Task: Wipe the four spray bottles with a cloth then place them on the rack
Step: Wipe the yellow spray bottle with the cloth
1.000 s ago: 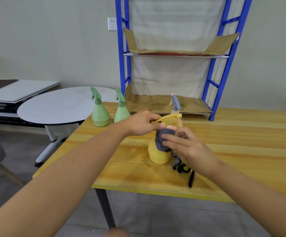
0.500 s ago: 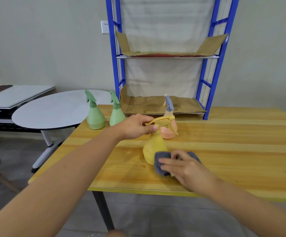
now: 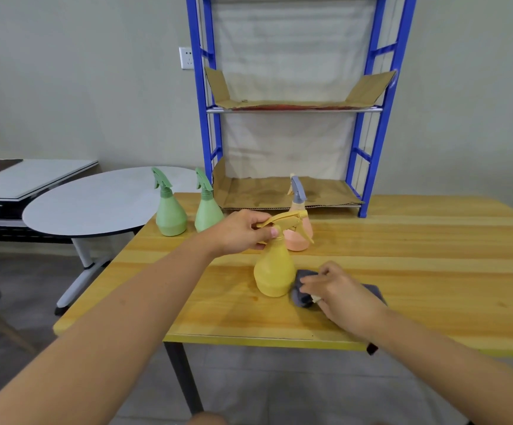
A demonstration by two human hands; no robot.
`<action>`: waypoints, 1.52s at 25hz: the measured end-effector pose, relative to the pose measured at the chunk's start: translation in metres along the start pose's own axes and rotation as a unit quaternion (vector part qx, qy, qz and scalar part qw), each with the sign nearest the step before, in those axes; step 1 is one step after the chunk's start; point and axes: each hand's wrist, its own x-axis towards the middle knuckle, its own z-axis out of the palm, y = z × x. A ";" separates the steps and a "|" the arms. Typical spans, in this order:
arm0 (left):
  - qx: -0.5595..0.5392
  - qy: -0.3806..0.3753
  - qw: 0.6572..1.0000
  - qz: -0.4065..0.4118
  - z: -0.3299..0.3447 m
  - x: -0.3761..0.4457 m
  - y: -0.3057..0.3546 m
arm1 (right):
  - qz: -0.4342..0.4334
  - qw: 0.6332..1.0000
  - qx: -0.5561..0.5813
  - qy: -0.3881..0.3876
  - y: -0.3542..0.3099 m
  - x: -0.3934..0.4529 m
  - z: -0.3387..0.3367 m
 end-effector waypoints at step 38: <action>-0.173 0.066 0.981 -0.052 0.010 -0.008 0.015 | 0.022 0.950 0.094 0.298 -0.052 0.044 0.035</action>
